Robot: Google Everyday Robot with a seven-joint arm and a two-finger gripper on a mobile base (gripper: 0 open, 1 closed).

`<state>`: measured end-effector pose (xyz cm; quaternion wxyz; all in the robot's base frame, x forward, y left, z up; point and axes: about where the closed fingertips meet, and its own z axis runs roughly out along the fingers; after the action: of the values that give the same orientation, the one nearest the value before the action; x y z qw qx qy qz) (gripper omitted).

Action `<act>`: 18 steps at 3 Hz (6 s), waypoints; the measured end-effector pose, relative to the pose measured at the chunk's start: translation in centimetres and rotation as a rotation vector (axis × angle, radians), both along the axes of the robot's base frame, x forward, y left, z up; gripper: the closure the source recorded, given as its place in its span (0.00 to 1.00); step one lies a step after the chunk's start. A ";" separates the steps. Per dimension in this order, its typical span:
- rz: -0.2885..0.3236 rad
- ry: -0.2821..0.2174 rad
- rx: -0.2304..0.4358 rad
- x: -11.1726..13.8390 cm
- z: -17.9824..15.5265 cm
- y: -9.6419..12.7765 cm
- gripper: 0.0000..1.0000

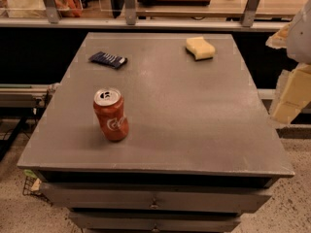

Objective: Move sponge near coke can

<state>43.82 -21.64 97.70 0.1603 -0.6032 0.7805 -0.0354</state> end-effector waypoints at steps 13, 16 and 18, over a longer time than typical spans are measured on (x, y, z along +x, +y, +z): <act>-0.714 -0.276 0.670 35.5 -14.0 3.0 0.41; -0.428 -0.197 0.680 26.9 -8.8 5.4 1.00; -0.108 -0.043 0.637 16.4 -9.5 10.6 1.00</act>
Offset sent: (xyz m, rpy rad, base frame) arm 0.0838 0.0033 -0.0308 0.1477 -0.1106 -0.1347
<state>60.19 -11.03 88.21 0.3554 -0.4796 0.7797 0.1892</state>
